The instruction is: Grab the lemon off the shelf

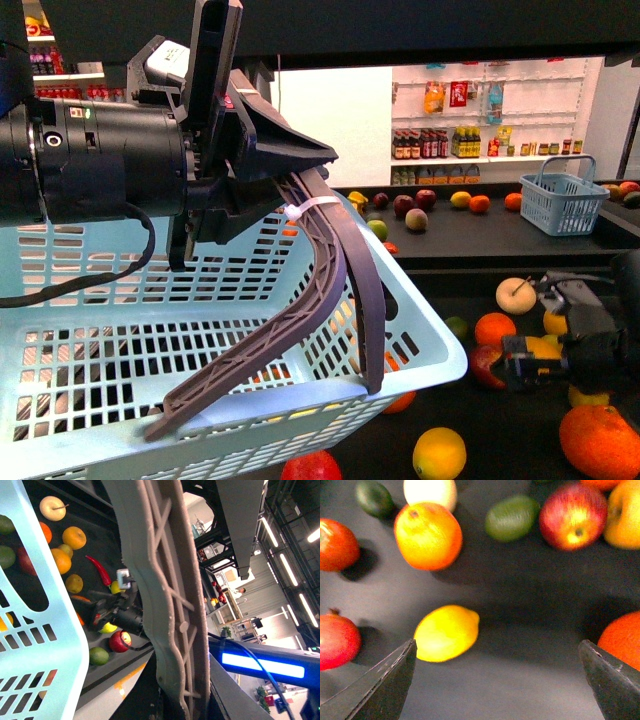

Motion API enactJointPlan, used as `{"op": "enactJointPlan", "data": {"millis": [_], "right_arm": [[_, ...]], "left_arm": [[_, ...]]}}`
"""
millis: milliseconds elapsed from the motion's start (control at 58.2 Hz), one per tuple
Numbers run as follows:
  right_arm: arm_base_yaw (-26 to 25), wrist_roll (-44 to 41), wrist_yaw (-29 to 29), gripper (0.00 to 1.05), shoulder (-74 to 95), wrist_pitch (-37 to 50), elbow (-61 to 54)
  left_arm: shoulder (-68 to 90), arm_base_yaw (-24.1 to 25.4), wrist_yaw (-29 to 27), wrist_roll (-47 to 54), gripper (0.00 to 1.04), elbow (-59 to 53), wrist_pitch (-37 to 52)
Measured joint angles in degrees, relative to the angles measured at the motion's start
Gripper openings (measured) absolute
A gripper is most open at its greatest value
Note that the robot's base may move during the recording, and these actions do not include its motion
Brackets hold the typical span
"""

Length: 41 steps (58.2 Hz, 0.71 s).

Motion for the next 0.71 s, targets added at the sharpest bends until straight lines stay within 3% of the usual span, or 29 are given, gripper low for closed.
{"op": "enactJointPlan", "data": {"millis": [292,705], "right_arm": [[6.4,11.69,11.67,0.97,7.37,-15.3,13.31],[11.54,30.42,17.86,0.97,16.87,-28.68,27.74]], "left_arm": [[0.0,0.0,0.02,-0.02,0.11,0.0,0.0],[0.02,0.0,0.0,0.0,0.11,0.0,0.0]]}}
